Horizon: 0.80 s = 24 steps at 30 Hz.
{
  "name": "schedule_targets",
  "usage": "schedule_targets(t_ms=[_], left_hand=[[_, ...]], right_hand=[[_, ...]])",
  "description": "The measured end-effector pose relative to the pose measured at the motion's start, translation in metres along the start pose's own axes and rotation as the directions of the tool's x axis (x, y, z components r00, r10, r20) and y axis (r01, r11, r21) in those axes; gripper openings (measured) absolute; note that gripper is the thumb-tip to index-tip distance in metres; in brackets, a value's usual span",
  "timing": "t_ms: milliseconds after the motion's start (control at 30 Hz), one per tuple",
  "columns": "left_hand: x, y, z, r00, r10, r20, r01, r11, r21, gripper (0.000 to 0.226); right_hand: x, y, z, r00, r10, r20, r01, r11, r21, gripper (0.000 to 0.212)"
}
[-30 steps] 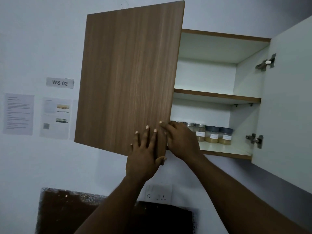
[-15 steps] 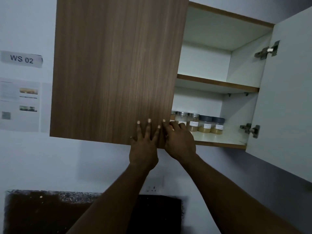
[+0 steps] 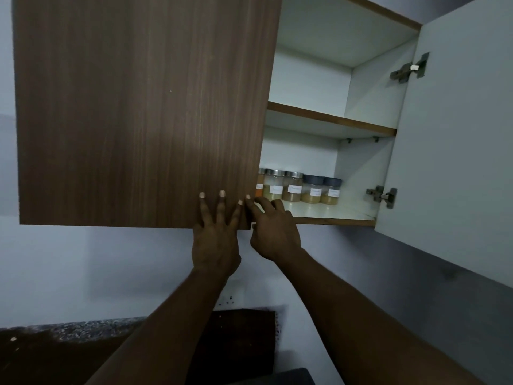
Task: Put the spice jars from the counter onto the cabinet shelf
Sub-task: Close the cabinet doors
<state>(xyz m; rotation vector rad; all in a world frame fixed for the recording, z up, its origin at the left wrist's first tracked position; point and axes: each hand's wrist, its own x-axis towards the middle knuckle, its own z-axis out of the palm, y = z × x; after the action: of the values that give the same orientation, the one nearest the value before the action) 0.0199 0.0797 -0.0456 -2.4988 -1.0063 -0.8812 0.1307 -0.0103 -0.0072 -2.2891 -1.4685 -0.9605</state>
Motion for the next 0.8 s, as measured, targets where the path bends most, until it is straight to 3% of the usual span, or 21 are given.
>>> schedule_targets(t_ms=[167, 367, 567, 800], left_hand=[[0.0, -0.001, -0.01, 1.0, 0.0, -0.005, 0.0, 0.999, -0.051, 0.104], [0.003, 0.014, -0.028, 1.0, 0.014, 0.019, -0.011, 0.99, -0.14, 0.104], [0.002, 0.089, -0.061, 0.987, 0.153, -0.039, -0.158, 0.955, -0.251, 0.092], [-0.005, 0.208, -0.112, 0.903, 0.399, -0.162, -0.429, 0.798, -0.423, 0.086]], right_hand=[[-0.008, 0.007, -0.015, 0.997, -0.01, 0.076, 0.01, 1.0, -0.001, 0.077], [-0.032, 0.032, -0.047, 0.998, 0.06, 0.01, -0.06, 0.998, 0.007, 0.07], [-0.077, 0.078, -0.087, 0.987, 0.148, -0.057, -0.149, 0.989, -0.017, 0.055], [-0.153, 0.157, -0.154, 0.939, 0.324, -0.119, -0.339, 0.93, -0.14, 0.048]])
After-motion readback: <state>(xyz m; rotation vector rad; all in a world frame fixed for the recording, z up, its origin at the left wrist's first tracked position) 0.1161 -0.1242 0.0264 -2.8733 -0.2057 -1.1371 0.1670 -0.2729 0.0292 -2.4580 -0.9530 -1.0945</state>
